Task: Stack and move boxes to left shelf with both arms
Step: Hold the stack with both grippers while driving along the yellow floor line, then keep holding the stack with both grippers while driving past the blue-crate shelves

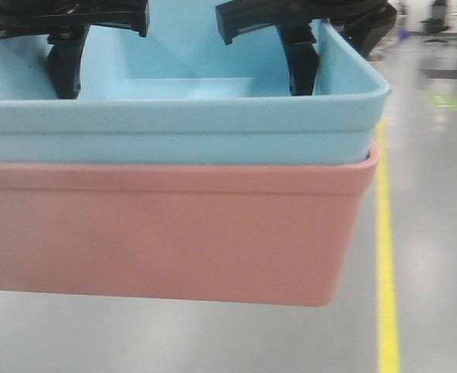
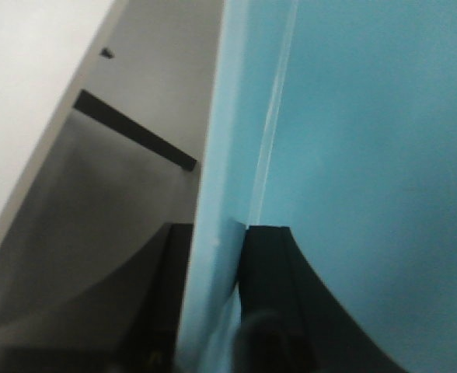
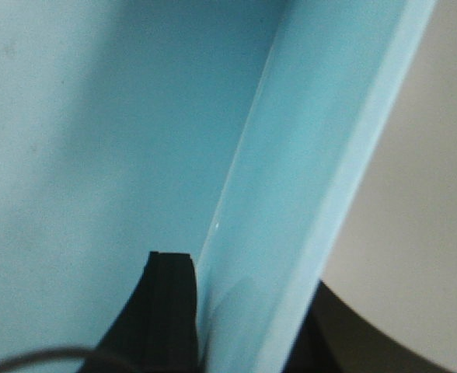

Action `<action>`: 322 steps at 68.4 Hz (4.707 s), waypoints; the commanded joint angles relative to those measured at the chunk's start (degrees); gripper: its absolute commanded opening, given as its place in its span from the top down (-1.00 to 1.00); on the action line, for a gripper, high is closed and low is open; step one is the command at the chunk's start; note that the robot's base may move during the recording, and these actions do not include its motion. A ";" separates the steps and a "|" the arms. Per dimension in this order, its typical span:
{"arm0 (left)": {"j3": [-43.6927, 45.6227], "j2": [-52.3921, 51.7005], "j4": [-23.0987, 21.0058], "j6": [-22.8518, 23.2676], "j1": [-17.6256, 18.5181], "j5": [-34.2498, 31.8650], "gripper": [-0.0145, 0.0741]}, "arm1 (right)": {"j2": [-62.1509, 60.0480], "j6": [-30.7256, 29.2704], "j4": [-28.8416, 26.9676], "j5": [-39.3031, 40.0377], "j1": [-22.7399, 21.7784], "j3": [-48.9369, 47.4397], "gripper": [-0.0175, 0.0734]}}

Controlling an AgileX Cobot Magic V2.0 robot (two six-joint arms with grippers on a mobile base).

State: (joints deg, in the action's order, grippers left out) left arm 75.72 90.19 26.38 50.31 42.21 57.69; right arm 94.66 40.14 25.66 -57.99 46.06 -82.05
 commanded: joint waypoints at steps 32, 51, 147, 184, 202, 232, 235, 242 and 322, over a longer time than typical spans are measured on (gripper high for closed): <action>3.15 -2.31 -3.76 1.17 2.35 -11.28 0.68 | -2.19 2.30 -2.88 12.47 1.63 -2.64 0.49; 3.15 -2.31 -3.76 1.17 2.35 -11.28 0.68 | -2.19 2.30 -2.88 12.47 1.63 -2.64 0.49; 3.15 -2.31 -3.76 1.17 2.35 -11.28 0.68 | -2.19 2.30 -2.88 12.47 1.63 -2.64 0.49; 3.15 -2.08 -3.76 1.17 2.35 -11.28 0.68 | -2.19 2.30 -2.88 12.47 1.63 -2.64 0.49; 3.15 -2.08 -3.76 1.17 2.35 -11.28 0.68 | -2.19 2.30 -2.88 12.47 1.63 -2.64 0.49; 3.15 -2.08 -3.76 1.17 2.35 -11.28 0.68 | -2.18 2.30 -2.88 12.43 1.63 -2.64 0.49; 3.15 -2.08 -3.76 1.17 2.35 -11.28 0.68 | -2.18 2.30 -2.88 12.43 1.63 -2.64 0.49; 3.15 -2.08 -3.76 1.17 2.35 -11.28 0.68 | -2.18 2.30 -2.88 12.43 1.63 -2.64 0.49; 3.15 -2.08 -3.48 1.17 2.35 -11.28 0.68 | -2.05 2.30 -2.88 12.01 1.63 -2.64 0.49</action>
State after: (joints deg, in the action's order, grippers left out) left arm 75.76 90.74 26.38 50.19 42.21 57.44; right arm 94.79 40.26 25.62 -58.39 46.06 -82.05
